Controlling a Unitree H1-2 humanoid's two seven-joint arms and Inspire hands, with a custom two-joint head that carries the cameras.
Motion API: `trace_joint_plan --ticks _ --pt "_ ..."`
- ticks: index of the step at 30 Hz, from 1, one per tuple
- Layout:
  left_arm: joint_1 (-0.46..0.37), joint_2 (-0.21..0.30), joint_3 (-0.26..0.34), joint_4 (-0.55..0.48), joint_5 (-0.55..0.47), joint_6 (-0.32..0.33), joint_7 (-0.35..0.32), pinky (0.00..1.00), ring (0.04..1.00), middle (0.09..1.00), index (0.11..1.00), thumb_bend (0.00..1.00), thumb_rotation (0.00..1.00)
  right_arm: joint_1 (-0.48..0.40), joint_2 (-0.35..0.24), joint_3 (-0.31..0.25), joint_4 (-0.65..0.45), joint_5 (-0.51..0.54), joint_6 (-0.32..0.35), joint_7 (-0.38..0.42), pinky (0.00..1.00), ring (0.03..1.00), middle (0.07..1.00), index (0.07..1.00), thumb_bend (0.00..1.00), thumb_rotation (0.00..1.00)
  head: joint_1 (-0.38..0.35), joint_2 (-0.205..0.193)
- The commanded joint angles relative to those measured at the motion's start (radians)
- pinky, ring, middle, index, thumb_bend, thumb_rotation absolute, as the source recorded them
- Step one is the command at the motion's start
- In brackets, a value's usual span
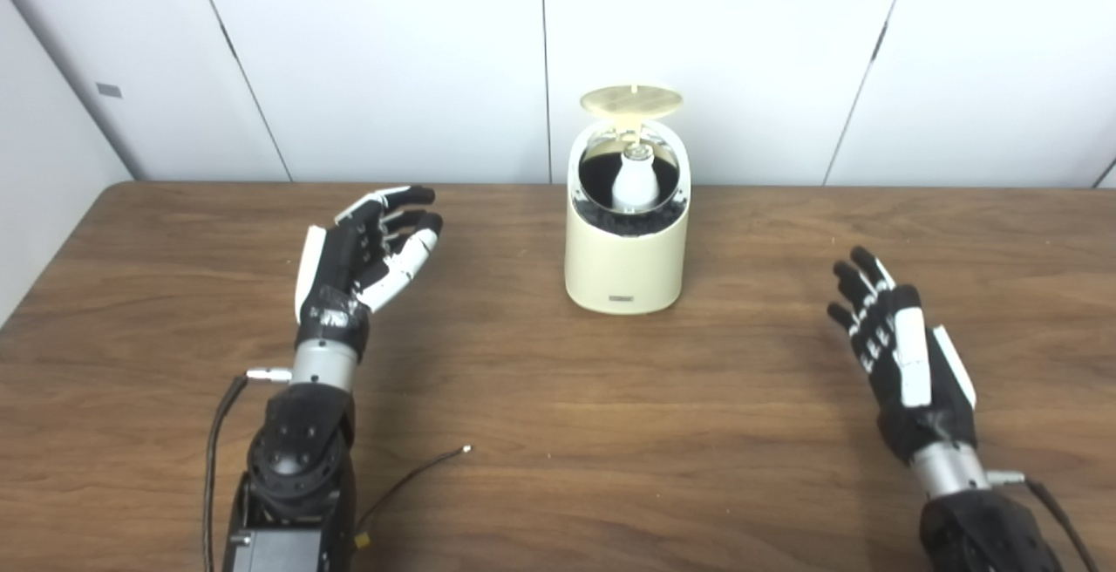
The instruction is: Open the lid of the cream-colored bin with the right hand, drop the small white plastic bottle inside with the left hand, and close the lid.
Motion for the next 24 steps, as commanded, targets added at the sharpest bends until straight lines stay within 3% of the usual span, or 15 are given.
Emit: trace_joint_plan --ticks 1,8,13,17,24 --pt "0.014 0.003 -0.007 -0.026 0.0 -0.044 0.0 0.82 0.846 0.88 0.919 0.53 1.0 -0.069 -0.017 0.009 -0.052 -0.011 0.014 0.008 0.95 0.965 0.934 0.913 0.69 1.0 -0.001 0.002" --pt "0.121 -0.043 -0.018 0.001 -0.049 -0.12 -0.003 1.0 0.976 0.989 0.998 0.63 1.0 -0.187 -0.05 0.048 -0.069 -0.09 0.063 0.003 0.96 0.953 0.923 0.895 0.66 1.0 -0.014 0.005" --pt "0.159 -0.062 -0.022 0.014 -0.048 -0.159 0.005 1.0 0.991 0.991 1.0 0.65 1.0 -0.296 -0.069 0.082 -0.102 -0.148 0.173 0.012 0.96 0.959 0.934 0.886 0.66 1.0 -0.025 0.006" --pt "0.177 -0.068 -0.024 0.023 -0.039 -0.173 0.012 1.0 0.983 0.983 0.982 0.68 1.0 -0.379 -0.071 0.106 -0.084 -0.178 0.203 0.021 1.0 0.965 0.93 0.874 0.62 1.0 -0.028 0.007" --pt "0.204 -0.075 -0.03 0.039 -0.039 -0.202 0.016 0.98 0.967 0.961 0.96 0.69 1.0 -0.539 -0.099 0.187 -0.011 -0.299 0.247 0.044 0.93 0.947 0.926 0.877 0.6 1.0 -0.038 0.005"
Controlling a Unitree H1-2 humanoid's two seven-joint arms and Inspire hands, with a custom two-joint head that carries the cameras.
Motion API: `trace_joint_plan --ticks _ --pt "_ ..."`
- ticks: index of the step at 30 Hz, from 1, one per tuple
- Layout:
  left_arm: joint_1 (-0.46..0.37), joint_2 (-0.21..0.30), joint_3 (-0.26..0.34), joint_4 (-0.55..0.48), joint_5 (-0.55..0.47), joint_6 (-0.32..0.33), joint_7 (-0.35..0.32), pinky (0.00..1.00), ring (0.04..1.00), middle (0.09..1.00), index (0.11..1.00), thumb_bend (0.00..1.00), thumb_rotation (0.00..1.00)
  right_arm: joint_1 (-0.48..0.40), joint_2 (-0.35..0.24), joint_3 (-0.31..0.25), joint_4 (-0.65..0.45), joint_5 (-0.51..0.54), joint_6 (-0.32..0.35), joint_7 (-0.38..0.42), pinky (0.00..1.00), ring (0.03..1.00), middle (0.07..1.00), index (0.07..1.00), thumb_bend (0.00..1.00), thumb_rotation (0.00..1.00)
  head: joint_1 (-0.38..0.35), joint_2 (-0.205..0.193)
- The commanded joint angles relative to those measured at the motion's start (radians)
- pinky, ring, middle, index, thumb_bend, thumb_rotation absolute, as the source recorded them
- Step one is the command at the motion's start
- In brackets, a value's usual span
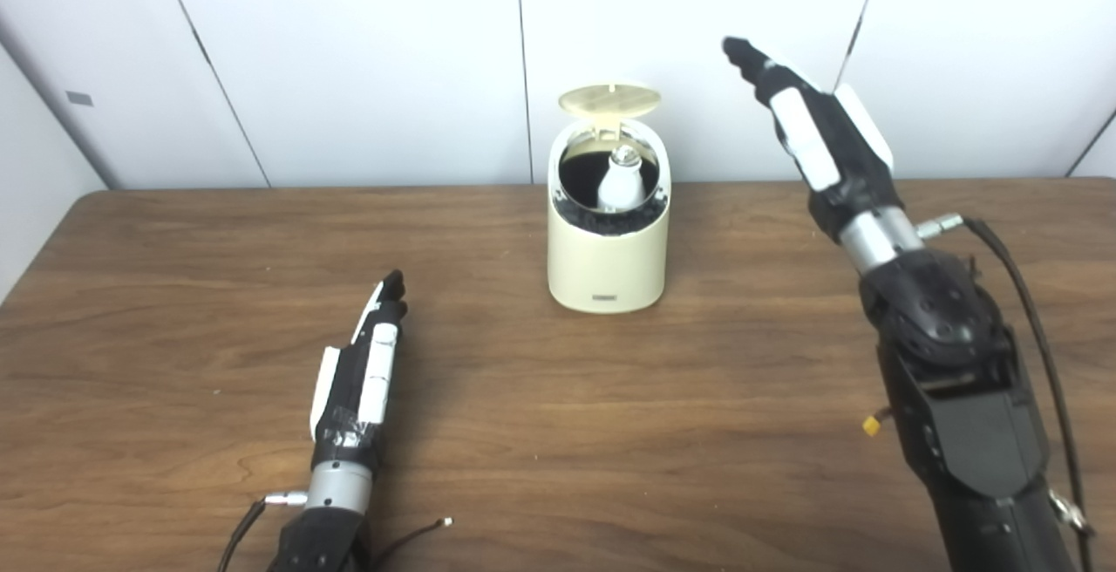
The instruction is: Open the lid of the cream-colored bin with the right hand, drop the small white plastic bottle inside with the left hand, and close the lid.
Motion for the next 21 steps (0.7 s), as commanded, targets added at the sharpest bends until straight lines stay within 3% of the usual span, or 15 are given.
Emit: trace_joint_plan --ticks 1,3,8,12,18,21 --pt "-0.002 -0.006 -0.005 -0.006 -0.002 -0.036 0.007 0.98 0.968 0.96 0.959 0.68 1.0 -0.095 -0.038 0.032 0.008 -0.071 -0.019 0.007 0.9 0.937 0.923 0.877 0.6 1.0 -0.002 0.001" --pt "0.001 -0.008 -0.006 0.0 -0.005 -0.044 0.005 0.98 0.967 0.961 0.955 0.69 1.0 -0.131 -0.052 0.056 0.04 -0.109 -0.029 0.012 0.86 0.924 0.919 0.88 0.59 1.0 -0.003 0.001" --pt "0.003 -0.008 -0.01 0.016 -0.001 -0.063 0.004 0.96 0.959 0.961 0.951 0.68 1.0 -0.206 -0.068 0.107 0.083 -0.182 -0.015 0.043 0.86 0.914 0.922 0.893 0.59 1.0 -0.003 0.001" --pt "0.0 -0.009 -0.019 0.004 0.003 -0.049 -0.001 0.96 0.967 0.965 0.956 0.68 1.0 -0.242 -0.083 0.146 0.118 -0.221 -0.047 0.072 0.82 0.87 0.89 0.873 0.6 1.0 -0.003 0.0" --pt "-0.002 -0.017 -0.029 0.005 0.008 -0.048 0.007 0.95 0.964 0.967 0.958 0.68 1.0 -0.251 -0.112 0.209 0.091 -0.327 -0.028 0.113 0.86 0.889 0.885 0.861 0.62 1.0 0.002 -0.003" --pt "-0.001 -0.02 -0.034 0.009 0.009 -0.052 0.011 0.95 0.968 0.971 0.953 0.67 1.0 -0.243 -0.116 0.22 0.063 -0.362 -0.009 0.131 0.91 0.932 0.894 0.806 0.6 1.0 -0.001 -0.005"
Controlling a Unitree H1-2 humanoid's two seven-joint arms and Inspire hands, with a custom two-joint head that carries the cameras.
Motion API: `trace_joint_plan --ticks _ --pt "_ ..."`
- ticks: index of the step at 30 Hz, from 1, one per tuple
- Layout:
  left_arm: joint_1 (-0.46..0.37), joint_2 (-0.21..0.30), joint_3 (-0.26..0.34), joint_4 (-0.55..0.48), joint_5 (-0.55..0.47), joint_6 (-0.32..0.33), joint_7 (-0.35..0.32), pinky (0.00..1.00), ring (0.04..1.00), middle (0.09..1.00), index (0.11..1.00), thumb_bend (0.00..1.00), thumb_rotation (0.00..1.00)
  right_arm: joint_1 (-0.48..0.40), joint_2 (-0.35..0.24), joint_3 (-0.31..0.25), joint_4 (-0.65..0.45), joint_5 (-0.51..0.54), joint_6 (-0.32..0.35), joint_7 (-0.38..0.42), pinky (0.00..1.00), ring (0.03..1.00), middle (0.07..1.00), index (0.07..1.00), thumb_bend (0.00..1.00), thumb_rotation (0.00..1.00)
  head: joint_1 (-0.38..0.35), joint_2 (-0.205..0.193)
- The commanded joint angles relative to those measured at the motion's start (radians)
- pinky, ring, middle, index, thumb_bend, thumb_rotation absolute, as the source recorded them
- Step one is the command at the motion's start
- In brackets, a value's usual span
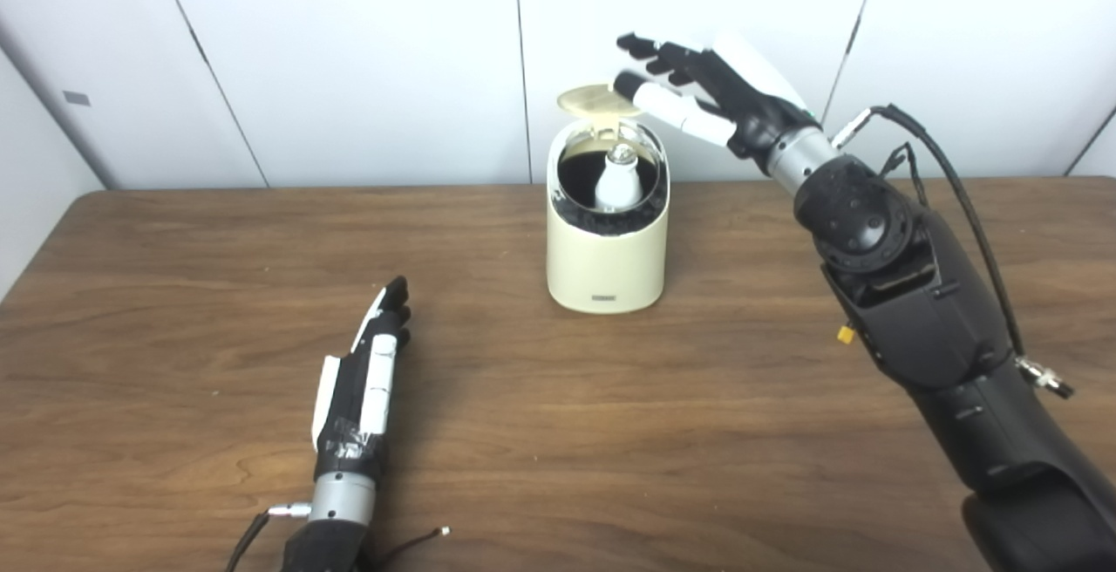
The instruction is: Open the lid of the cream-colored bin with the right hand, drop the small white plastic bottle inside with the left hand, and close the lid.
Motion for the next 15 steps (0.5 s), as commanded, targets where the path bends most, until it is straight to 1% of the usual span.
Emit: trace_joint_plan --ticks 1,5,11,13,15 --pt "-0.01 -0.009 -0.016 -0.008 0.011 -0.01 -0.002 0.95 0.967 0.97 0.949 0.66 1.0 -0.045 -0.013 -0.01 -0.046 -0.027 -0.011 -0.001 0.92 0.946 0.898 0.796 0.61 1.0 0.0 -0.001" --pt "-0.01 -0.009 -0.024 -0.007 0.011 -0.016 0.003 0.95 0.964 0.966 0.939 0.64 1.0 -0.034 -0.008 -0.012 -0.052 -0.04 -0.026 0.01 0.93 0.965 0.906 0.791 0.62 1.0 0.004 -0.001" --pt "-0.007 -0.02 -0.027 -0.023 0.01 -0.009 0.015 0.94 0.953 0.951 0.921 0.64 1.0 -0.02 -0.021 -0.004 -0.056 -0.063 -0.057 0.024 0.93 0.957 0.911 0.781 0.59 1.0 0.005 0.001" --pt "-0.009 -0.019 -0.027 -0.019 0.01 -0.014 0.015 0.93 0.951 0.949 0.921 0.64 1.0 -0.013 -0.027 -0.008 -0.06 -0.071 -0.053 0.033 0.94 0.964 0.92 0.778 0.6 1.0 0.006 0.0" --pt "-0.009 -0.019 -0.027 -0.018 0.01 -0.013 0.014 0.93 0.952 0.948 0.922 0.63 1.0 -0.005 -0.03 -0.013 -0.069 -0.077 -0.039 0.044 0.92 0.975 0.942 0.779 0.62 1.0 0.006 0.0"
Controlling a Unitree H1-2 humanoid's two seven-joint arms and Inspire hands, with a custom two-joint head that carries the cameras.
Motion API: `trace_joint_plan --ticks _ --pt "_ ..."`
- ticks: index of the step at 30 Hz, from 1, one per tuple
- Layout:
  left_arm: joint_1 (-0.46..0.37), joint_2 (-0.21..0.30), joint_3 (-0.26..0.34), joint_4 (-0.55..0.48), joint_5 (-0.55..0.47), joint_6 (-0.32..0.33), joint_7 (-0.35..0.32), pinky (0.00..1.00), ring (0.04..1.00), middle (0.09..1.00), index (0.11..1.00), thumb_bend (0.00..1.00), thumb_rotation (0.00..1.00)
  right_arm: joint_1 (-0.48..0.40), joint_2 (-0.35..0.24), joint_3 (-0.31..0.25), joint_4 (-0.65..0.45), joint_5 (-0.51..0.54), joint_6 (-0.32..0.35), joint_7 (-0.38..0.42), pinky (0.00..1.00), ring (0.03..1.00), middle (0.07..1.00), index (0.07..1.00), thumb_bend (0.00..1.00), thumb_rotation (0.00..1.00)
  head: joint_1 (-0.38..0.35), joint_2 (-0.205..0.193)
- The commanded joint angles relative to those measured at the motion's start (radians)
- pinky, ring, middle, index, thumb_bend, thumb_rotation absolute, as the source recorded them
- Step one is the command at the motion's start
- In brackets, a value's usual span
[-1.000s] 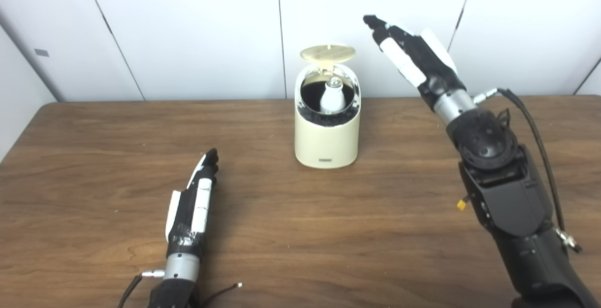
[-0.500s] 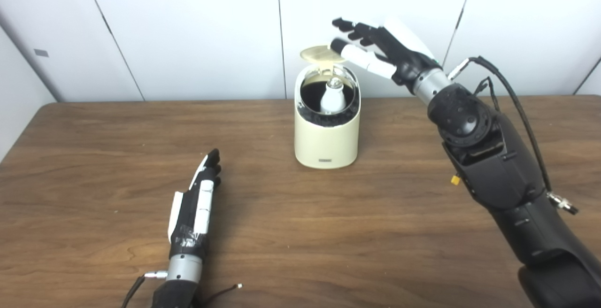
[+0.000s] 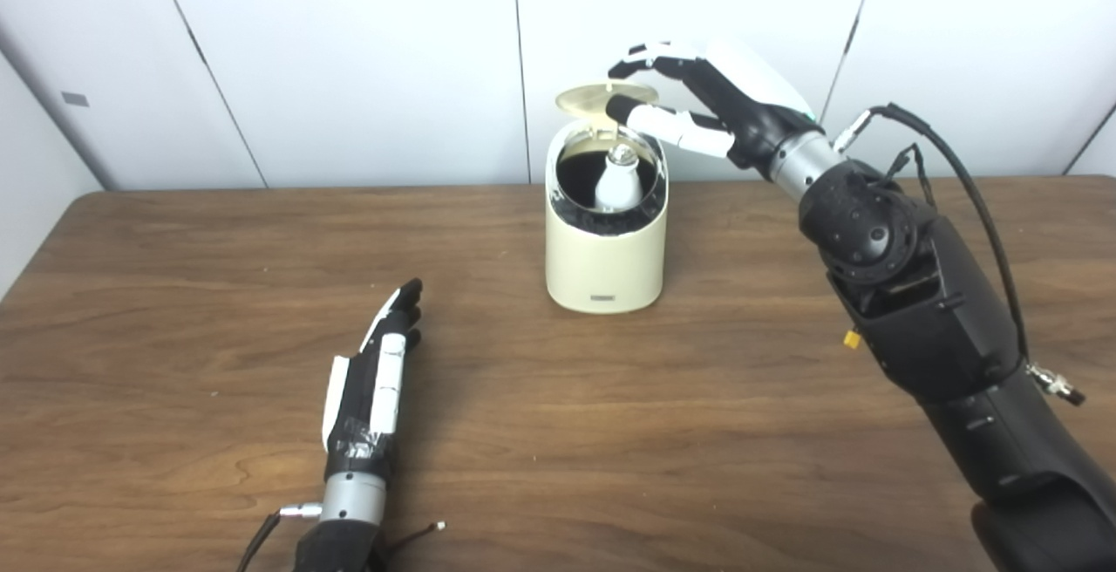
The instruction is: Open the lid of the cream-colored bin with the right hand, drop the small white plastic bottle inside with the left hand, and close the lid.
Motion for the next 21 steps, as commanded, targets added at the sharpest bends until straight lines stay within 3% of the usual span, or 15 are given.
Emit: trace_joint_plan --ticks 1,21 --pt "-0.009 -0.005 -0.007 -0.018 0.002 -0.012 -0.001 0.94 0.951 0.948 0.922 0.63 1.0 -0.026 -0.021 -0.019 -0.038 -0.013 -0.012 0.001 0.92 0.98 0.95 0.78 0.63 1.0 -0.001 0.0" --pt "-0.009 -0.011 -0.014 -0.034 0.019 -0.009 0.006 0.93 0.938 0.944 0.916 0.62 1.0 0.076 -0.045 -0.027 -0.099 -0.006 -0.053 0.042 0.96 1.0 0.957 0.773 0.64 1.0 0.004 0.008"
